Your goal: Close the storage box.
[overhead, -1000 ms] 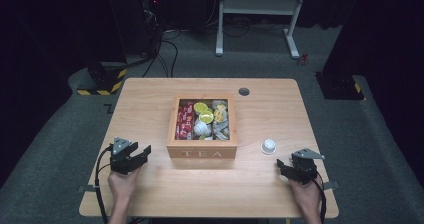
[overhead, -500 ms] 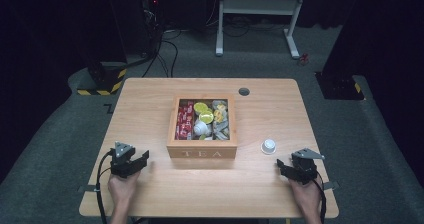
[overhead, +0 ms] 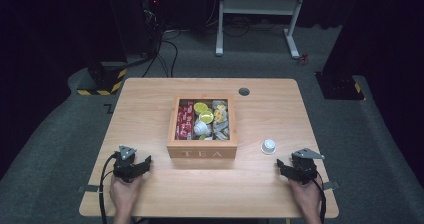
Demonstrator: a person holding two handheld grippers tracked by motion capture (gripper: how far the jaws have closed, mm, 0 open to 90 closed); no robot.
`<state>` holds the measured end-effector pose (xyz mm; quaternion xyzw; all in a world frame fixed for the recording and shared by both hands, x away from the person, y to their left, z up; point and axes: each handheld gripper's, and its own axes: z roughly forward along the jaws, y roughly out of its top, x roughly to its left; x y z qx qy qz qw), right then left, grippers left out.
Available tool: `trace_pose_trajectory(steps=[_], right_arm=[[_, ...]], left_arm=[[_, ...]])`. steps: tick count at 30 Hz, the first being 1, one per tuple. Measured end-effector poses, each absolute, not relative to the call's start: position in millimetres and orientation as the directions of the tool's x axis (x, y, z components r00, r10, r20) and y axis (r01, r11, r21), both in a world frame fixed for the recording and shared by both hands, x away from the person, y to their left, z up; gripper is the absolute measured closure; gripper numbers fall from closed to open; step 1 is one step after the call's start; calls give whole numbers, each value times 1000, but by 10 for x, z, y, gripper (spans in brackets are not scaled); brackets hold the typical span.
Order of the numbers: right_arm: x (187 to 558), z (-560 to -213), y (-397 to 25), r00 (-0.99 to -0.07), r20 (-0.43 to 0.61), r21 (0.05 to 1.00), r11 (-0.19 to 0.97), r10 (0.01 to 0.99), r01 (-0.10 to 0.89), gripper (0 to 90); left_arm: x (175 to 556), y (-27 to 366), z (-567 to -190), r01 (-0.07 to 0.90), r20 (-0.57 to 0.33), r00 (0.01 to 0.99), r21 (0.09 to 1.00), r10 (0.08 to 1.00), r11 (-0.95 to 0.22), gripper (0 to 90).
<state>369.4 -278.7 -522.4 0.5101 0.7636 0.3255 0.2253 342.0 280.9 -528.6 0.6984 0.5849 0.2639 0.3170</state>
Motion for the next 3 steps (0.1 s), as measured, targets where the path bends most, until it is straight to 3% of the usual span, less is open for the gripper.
trace_pose_trajectory(steps=[3], right_arm=[[3694,-5224,-2787,-378,-12,727,267,926,633,342]], left_arm=[[3421,2809,-5286,650,0,179,751,984,-118,305]])
